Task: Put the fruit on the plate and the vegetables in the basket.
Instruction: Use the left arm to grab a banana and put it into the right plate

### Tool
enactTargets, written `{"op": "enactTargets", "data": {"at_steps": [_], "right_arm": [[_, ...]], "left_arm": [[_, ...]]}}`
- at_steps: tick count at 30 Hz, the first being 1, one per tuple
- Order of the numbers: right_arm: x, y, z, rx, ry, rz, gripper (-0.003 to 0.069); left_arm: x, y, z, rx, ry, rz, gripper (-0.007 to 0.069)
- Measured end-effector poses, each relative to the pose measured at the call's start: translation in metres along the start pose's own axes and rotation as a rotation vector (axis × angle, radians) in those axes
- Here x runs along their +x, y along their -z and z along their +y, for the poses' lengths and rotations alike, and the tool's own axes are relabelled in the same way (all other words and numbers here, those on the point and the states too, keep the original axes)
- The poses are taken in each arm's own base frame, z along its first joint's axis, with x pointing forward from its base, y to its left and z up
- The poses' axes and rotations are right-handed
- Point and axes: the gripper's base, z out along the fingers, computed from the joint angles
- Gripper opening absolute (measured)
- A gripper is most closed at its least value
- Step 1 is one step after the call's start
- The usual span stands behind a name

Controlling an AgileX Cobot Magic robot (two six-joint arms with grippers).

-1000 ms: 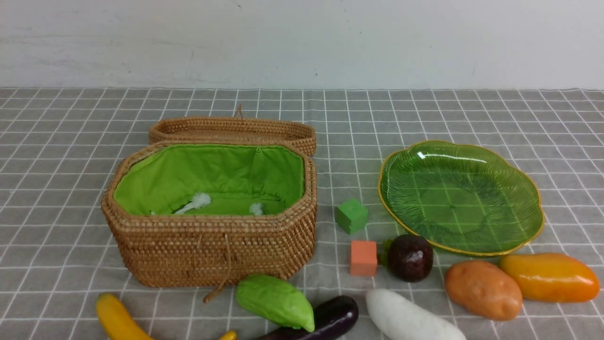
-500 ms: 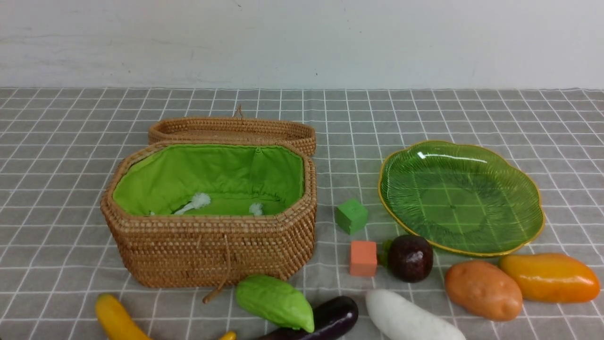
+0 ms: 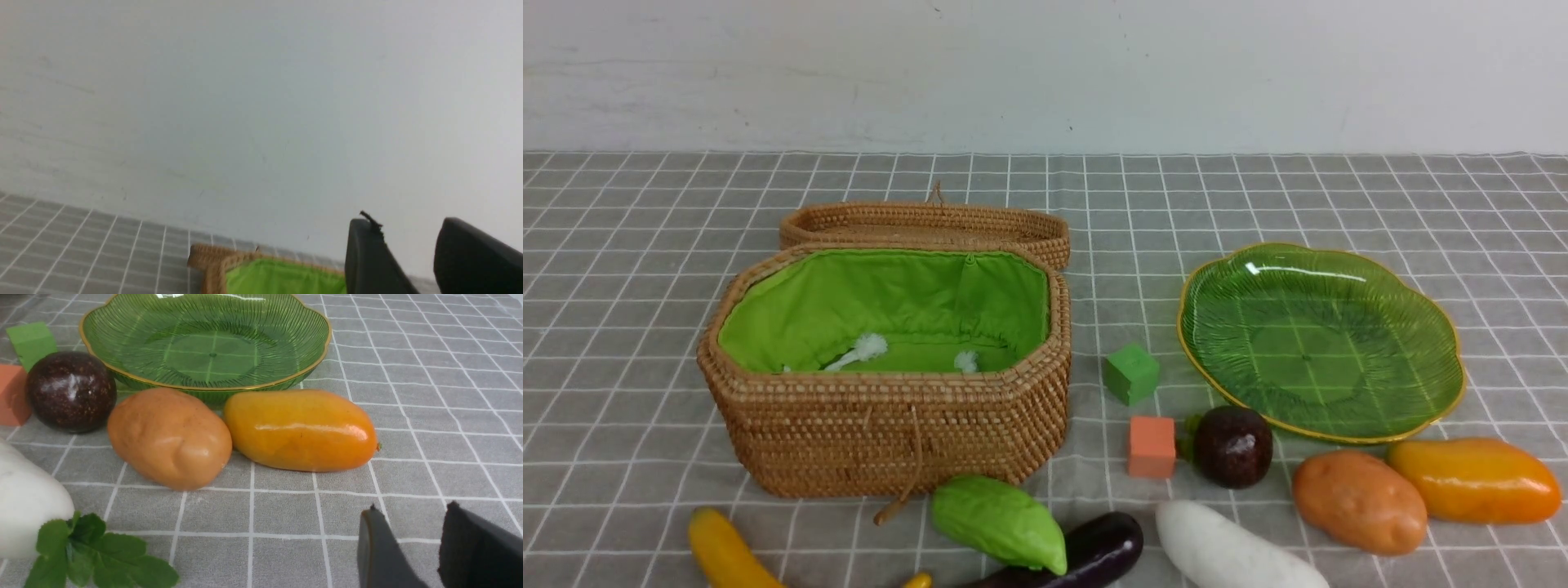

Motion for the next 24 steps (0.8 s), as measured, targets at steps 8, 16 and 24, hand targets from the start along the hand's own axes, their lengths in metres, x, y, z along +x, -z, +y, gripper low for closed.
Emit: {"op": "enactTargets", "data": {"at_steps": [8, 16, 24], "right_arm": [[0.000, 0.000, 0.000, 0.000, 0.000, 0.000, 0.0241], [0.000, 0.000, 0.000, 0.000, 0.000, 0.000, 0.0241], [0.000, 0.000, 0.000, 0.000, 0.000, 0.000, 0.0241]], "left_arm": [[-0.086, -0.025, -0.022, -0.117, 0.108, 0.073, 0.0238], [-0.076, -0.075, -0.006, -0.376, 0.033, 0.493, 0.0238], [-0.044, -0.107, 0.011, -0.461, -0.038, 0.691, 0.0238]]}}
